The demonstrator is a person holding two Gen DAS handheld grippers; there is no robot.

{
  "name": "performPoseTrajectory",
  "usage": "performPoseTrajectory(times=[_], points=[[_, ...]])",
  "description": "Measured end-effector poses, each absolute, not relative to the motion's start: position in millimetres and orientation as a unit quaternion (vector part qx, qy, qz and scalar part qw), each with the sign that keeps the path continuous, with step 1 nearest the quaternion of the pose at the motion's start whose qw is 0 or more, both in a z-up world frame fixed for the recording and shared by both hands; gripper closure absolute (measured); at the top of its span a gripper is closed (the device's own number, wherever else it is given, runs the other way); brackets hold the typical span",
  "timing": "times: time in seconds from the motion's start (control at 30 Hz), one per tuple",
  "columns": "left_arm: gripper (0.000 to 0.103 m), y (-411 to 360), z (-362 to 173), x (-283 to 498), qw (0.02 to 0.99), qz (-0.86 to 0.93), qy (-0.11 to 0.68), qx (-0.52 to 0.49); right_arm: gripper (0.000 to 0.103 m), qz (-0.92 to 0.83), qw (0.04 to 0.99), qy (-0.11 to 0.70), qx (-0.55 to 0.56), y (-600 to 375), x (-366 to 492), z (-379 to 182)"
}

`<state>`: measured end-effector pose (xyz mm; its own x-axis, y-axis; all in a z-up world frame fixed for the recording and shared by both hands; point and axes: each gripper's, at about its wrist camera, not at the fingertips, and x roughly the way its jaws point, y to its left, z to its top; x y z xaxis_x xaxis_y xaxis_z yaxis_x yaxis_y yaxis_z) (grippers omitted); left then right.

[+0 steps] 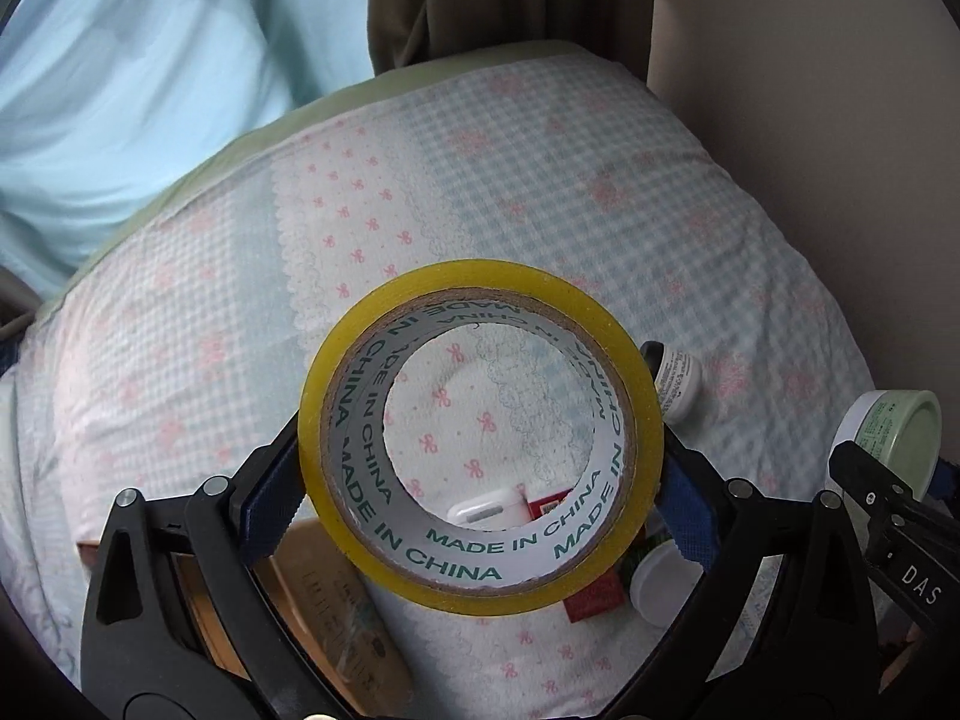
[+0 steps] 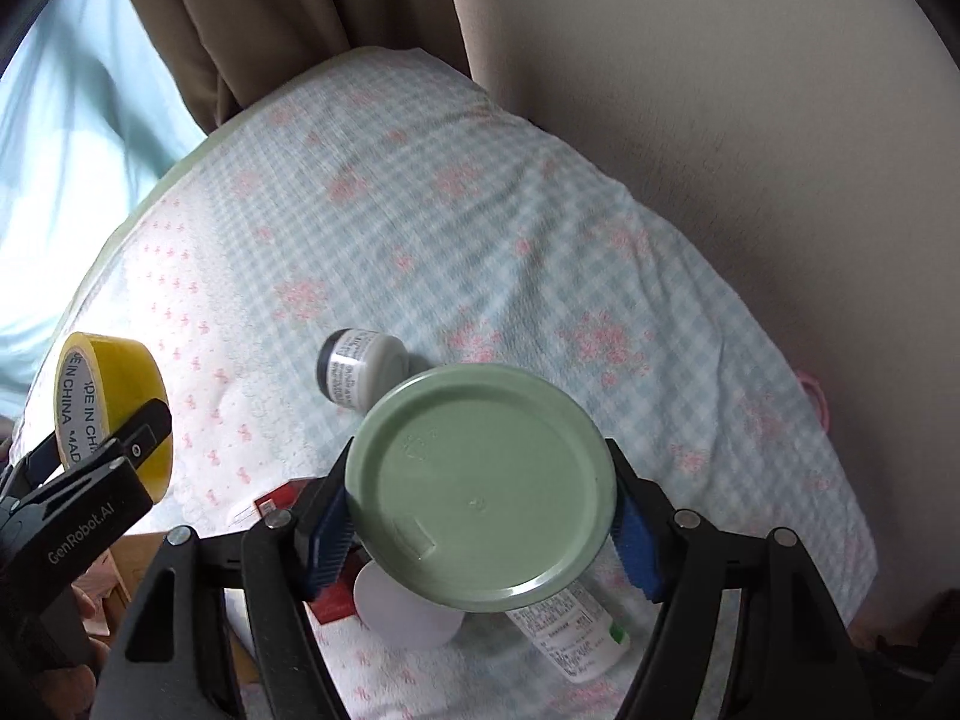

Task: Organize rigid objects
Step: 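Carry the tape roll and green lid into the cardboard box and release both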

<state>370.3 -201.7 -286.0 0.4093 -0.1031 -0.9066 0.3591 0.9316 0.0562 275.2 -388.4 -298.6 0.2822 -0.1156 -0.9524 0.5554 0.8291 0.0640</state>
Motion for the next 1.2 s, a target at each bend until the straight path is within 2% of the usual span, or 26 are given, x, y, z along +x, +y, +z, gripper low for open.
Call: performPoseTrajectory(times=[0.27,0.53,0.67,0.83,1.0,1.2], points=[[0.005,-110.4,-160.9,337.6,0.857,-0.119,0.496,0.07,0.034,-0.143,0.825,0.537,0.102,-335.2,260.0,-181.7],[0.005,18.7,-118.8,291.6,0.865,-0.08,0.493,0.039,0.034,-0.046,0.851,0.518,0.07,-226.6,242.2,-134.2],[0.005,84.5,-122.8,278.0,0.857,-0.07,0.51,0.031,0.034,-0.007,0.857,0.512,0.057,-156.2,239.6,-124.3],[0.005,146.9,-152.7,282.3,0.842,-0.066,0.535,0.034,0.034,0.032,0.851,0.522,0.05,-79.1,242.6,-138.8],[0.005,178.9,-199.9,296.1,0.82,-0.077,0.566,0.048,0.034,0.061,0.845,0.531,0.0,-16.0,253.7,-176.7],[0.005,185.3,-276.3,318.8,0.787,-0.102,0.606,0.056,0.034,0.087,0.817,0.569,-0.045,21.6,271.3,-248.1]])
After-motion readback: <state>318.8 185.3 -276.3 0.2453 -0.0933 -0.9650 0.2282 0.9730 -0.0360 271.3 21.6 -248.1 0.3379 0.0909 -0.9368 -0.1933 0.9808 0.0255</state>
